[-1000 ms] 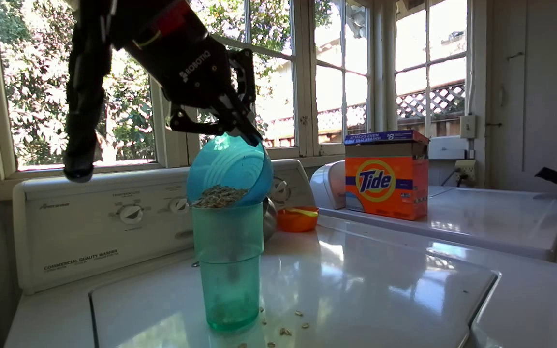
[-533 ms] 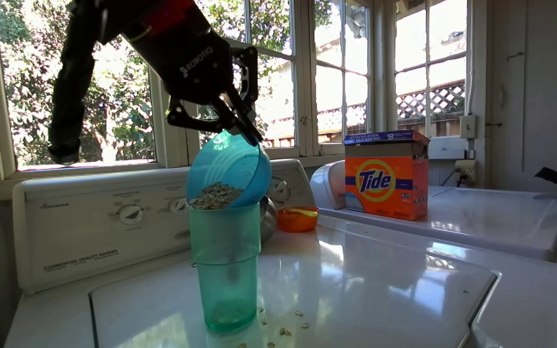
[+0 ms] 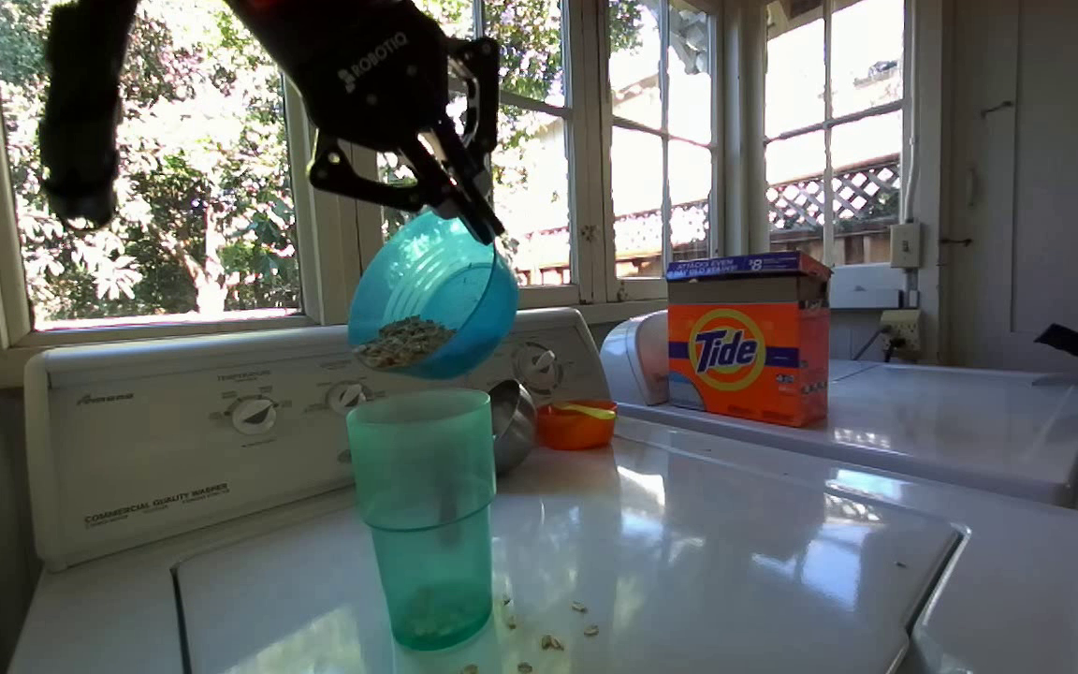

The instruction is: Pour the contents of the blue bowl into the green cup

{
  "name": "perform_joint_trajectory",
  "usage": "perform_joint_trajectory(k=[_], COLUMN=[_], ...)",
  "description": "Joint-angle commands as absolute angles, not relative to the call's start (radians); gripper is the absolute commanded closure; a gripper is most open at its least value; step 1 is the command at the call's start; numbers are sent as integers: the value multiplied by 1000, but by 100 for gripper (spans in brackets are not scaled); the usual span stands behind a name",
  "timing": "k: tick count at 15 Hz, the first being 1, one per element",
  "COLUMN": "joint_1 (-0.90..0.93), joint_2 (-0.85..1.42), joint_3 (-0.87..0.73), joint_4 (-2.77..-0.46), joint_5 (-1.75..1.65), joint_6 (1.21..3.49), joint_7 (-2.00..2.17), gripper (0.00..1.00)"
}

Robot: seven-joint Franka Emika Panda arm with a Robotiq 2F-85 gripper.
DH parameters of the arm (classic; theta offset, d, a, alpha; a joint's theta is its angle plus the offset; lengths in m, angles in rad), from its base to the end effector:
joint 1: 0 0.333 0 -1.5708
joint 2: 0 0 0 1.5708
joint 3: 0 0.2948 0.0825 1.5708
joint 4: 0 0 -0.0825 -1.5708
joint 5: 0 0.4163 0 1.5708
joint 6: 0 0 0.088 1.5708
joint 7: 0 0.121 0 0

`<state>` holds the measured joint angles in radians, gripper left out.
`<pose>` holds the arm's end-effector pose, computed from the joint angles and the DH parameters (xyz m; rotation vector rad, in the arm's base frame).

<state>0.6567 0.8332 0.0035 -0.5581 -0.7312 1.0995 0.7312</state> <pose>0.6230 0.3572 0.5214 2.3866 -0.3824 0.2901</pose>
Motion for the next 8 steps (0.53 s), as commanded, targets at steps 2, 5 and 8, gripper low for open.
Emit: perform_joint_trajectory(k=[2, 5, 8], joint_1=[666, 656, 636], joint_2=[763, 747, 730], joint_3=[20, 47, 89], joint_4=[-620, -641, -693], joint_5=[-707, -666, -596], joint_6=[1073, 1088, 1150], joint_7=[794, 878, 985], gripper=[99, 99, 99])
